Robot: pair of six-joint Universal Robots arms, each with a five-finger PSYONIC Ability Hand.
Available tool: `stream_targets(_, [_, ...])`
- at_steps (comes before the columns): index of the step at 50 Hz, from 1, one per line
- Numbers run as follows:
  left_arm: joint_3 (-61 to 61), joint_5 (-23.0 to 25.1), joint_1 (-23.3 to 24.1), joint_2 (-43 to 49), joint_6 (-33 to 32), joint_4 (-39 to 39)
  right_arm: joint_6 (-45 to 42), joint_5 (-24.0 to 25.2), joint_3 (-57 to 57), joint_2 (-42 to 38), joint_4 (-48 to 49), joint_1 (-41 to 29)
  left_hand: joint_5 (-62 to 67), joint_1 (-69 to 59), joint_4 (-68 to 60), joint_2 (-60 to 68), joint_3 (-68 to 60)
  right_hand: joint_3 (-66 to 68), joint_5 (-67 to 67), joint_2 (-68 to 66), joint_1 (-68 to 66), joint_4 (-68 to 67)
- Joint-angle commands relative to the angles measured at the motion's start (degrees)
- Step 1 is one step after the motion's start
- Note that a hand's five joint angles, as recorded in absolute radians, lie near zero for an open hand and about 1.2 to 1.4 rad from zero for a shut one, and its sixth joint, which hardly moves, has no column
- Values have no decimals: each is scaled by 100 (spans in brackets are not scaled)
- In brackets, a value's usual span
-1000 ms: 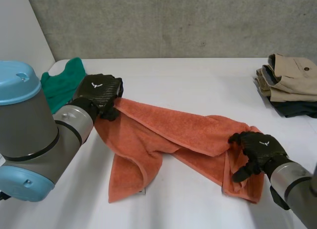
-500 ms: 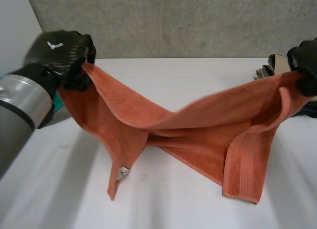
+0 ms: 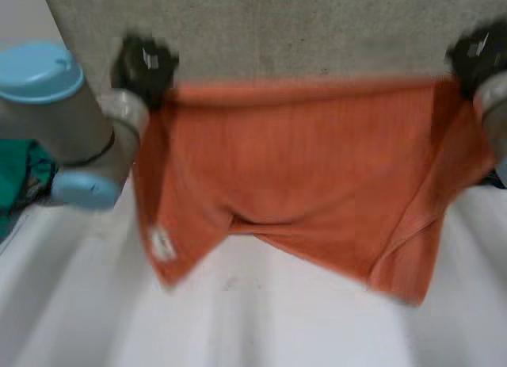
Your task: Fold the laundry.
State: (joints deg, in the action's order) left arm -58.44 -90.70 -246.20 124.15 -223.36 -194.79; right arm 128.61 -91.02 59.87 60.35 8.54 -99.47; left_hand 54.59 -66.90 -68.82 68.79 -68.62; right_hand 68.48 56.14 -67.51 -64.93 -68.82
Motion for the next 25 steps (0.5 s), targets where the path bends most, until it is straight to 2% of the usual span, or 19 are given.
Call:
stream_targets(1, [1581,-88,-24,162,-261,-1939,24,-179,-705,-41,3064,-142,1541,-1310,-1118,1121,-1138,1152,1386,-1249,-1507,-1118])
stream_targets(6, [1389,-298,-7,-22,38,-1818,138,84,-714,73,2944,-397,1541,-1310,-1118,1121,-1138,1152,1386,-1249,-1507,-1118])
stream_targets(14, [-737,-396,-95,-717,706,-1457,876,488,103,336,1274,-389,1541,-1310,-1118,1121,-1138,1152,1386,-1249,-1507,-1118])
stream_targets(20, [-2133,-387,-51,-639,759,-1439,1017,1050,1165,398,352,-371,1541,-1310,-1118,1121,-1138,1152,1386,-1249,-1507,-1118])
stream_targets(25, [-2786,-404,-42,-480,768,-1439,1026,1341,1948,293,183,-205,1541,-1310,-1118,1121,-1138,1152,1386,-1249,-1507,-1118])
